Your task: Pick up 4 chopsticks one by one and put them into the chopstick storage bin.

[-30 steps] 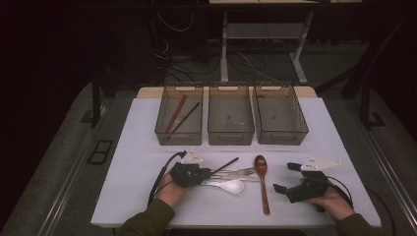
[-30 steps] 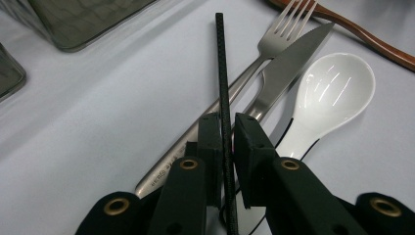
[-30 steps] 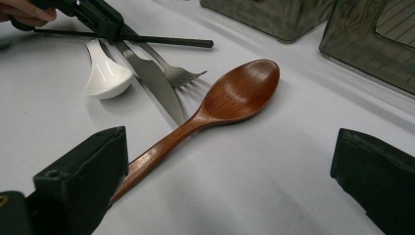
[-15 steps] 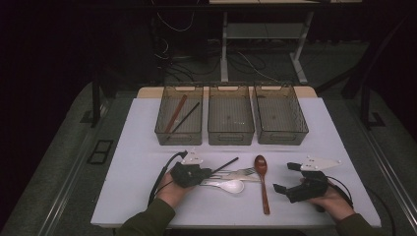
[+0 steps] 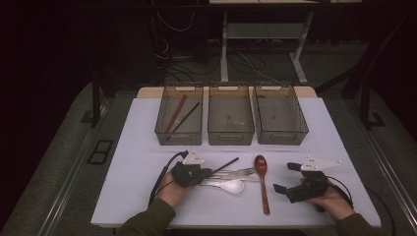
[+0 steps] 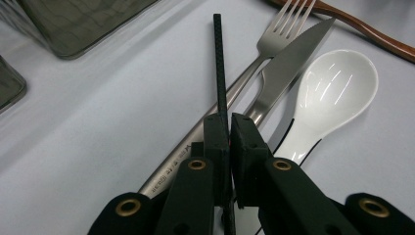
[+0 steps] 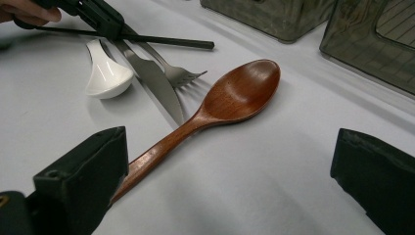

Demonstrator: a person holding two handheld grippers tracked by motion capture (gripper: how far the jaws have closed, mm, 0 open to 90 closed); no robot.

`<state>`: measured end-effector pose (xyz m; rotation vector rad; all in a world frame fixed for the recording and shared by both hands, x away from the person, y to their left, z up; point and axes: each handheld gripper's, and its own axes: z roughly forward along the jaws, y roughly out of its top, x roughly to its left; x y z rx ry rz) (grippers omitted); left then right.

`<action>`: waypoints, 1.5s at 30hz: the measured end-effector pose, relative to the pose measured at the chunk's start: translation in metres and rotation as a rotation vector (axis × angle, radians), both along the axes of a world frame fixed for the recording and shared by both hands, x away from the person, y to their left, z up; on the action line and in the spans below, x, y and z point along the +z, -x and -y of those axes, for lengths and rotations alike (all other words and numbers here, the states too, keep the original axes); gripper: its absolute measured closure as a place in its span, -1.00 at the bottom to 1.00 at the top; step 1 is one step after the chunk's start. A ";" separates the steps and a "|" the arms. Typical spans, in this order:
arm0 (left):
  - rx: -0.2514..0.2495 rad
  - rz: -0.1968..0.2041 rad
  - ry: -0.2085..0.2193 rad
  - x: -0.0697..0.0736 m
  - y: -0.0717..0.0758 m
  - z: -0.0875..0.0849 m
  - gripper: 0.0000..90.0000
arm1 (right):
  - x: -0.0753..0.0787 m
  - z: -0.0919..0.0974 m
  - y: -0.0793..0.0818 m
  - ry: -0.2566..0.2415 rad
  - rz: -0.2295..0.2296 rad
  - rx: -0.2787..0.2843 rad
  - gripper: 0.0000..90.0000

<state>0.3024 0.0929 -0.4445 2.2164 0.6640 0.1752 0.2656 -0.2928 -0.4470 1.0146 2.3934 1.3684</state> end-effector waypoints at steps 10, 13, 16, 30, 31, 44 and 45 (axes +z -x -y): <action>-0.004 -0.007 0.027 0.006 -0.001 -0.005 0.89 | 0.000 0.000 0.000 0.001 0.000 0.000 -0.98; -0.008 -0.008 0.039 0.007 -0.001 -0.006 0.89 | 0.000 0.000 0.000 0.001 0.000 0.001 -0.98; -0.012 -0.008 0.043 0.009 0.000 -0.007 0.89 | 0.000 0.000 0.000 0.003 0.000 0.002 -0.98; 0.006 0.009 0.076 0.021 -0.004 -0.025 0.89 | 0.000 0.000 0.001 0.000 0.002 0.006 -0.98; 0.011 0.011 0.080 0.022 -0.004 -0.027 0.89 | 0.000 0.000 0.001 0.000 0.001 0.006 -0.98; 0.068 0.043 0.111 0.032 -0.008 -0.047 0.89 | 0.000 0.000 0.001 0.001 0.000 0.007 -0.98; 0.070 0.044 0.110 0.033 -0.008 -0.049 0.89 | 0.000 0.000 0.001 0.001 0.000 0.007 -0.98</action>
